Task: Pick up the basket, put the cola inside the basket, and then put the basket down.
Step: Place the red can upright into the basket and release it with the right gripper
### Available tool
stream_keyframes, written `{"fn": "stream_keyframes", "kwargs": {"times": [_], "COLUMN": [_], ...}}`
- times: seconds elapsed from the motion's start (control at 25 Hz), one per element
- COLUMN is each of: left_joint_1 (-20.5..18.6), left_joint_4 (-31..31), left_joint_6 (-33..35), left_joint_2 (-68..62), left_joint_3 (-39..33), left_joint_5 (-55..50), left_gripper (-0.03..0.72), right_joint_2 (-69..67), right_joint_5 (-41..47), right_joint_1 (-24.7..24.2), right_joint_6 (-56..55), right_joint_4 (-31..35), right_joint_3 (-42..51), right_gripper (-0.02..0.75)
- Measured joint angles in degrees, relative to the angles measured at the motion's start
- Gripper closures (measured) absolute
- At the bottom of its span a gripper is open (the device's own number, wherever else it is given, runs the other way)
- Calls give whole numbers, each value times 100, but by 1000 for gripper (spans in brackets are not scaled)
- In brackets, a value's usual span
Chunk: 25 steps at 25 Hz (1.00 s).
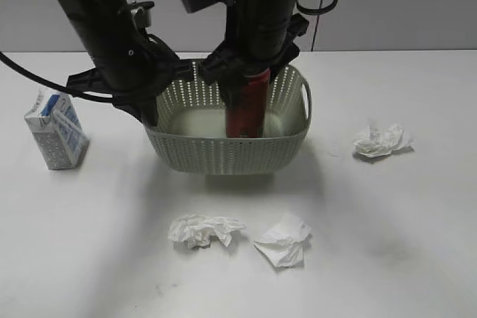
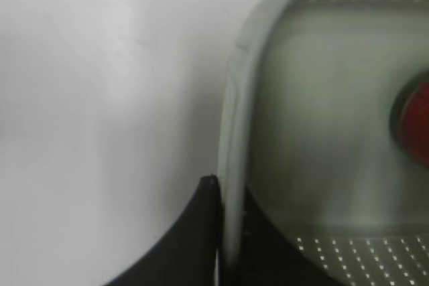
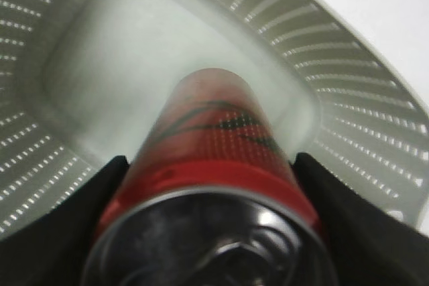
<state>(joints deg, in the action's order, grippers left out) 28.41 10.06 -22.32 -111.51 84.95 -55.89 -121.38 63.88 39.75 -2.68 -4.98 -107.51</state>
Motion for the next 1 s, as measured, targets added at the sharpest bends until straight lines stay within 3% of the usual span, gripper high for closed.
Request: {"fn": "stream_keyframes", "kwargs": {"times": [0.56, 0.72, 1.0], "left_joint_1": [0, 0, -10], "left_joint_4": [-139, -171, -130], "left_joint_6": [0, 6, 6], "left_joint_2": [-52, -64, -74], "left_joint_3": [-5, -5, -9], "left_joint_5": [-154, -209, -292], "left_gripper": [688, 688, 688], "right_joint_2": [-217, -221, -63], "right_joint_5": [73, 268, 448], "right_joint_1": [0, 0, -6], "right_joint_6": [672, 1046, 1083], "right_joint_4": [87, 259, 498], "right_joint_3": [-19, -80, -467], "right_gripper": [201, 95, 83]}}
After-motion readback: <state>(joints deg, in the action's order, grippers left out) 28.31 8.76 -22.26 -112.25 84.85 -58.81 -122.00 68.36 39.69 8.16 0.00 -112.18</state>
